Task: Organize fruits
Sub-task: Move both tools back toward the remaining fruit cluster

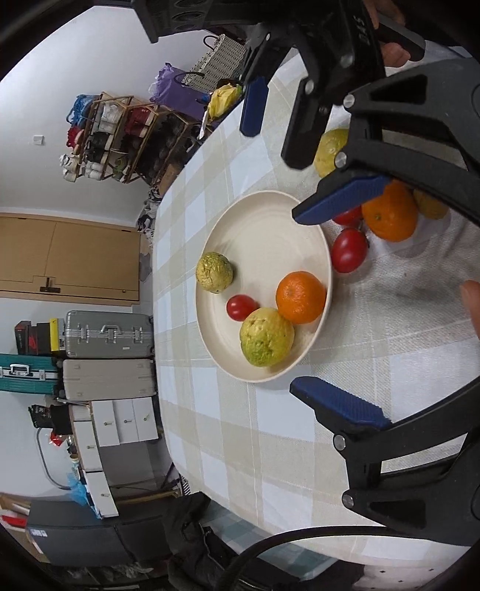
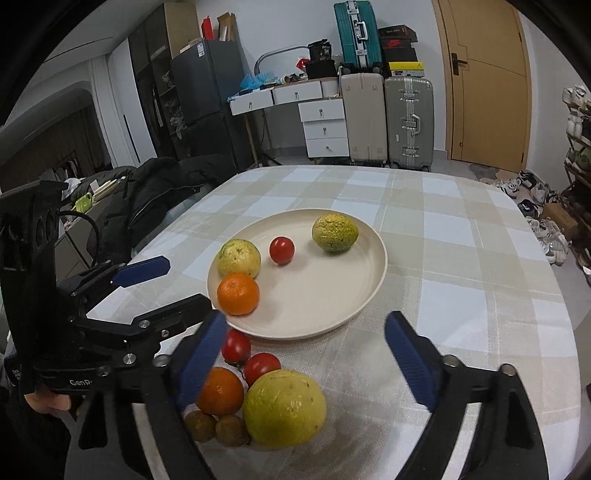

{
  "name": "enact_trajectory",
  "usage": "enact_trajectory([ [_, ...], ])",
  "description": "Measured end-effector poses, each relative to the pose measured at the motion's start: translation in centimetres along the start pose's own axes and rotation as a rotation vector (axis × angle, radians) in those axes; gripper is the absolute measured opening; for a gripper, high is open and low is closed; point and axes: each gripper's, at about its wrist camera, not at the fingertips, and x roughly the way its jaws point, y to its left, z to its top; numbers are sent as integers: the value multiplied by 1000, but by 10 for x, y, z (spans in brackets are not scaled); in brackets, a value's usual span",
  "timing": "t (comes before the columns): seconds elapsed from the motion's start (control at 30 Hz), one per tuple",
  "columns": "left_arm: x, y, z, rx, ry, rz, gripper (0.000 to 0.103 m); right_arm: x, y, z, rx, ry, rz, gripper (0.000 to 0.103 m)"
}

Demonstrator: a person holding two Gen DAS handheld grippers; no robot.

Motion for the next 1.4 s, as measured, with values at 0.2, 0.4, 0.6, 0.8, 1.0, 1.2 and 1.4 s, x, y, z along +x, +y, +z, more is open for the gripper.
enact_trajectory([
  [0.2, -25, -4, -14, 19, -6, -12, 87, -7, 4, -12, -14, 48, -1, 103],
  [0.4, -38, -9, -26, 26, -2, 5, 102, -6, -1, -23, 10, 92, -9, 103],
  [0.6, -39, -14, -34, 43, 19, 4, 102, -9, -5, -28, -4, 107, -46, 103],
  [0.8, -32, -15, -37, 44, 43, 5, 102, -11, -10, -28, 14, 113, -48, 103],
  [1.0, -27, -14, -39, 51, 58, 13, 102, -4, -10, -32, 7, 150, -60, 103],
  [1.2, -23, -11, -40, 45, 70, 14, 102, 4, -8, -38, 4, 177, -68, 103],
  [1.4, -22, -10, -40, 45, 76, 14, 102, 14, -6, -43, 4, 205, -72, 103],
])
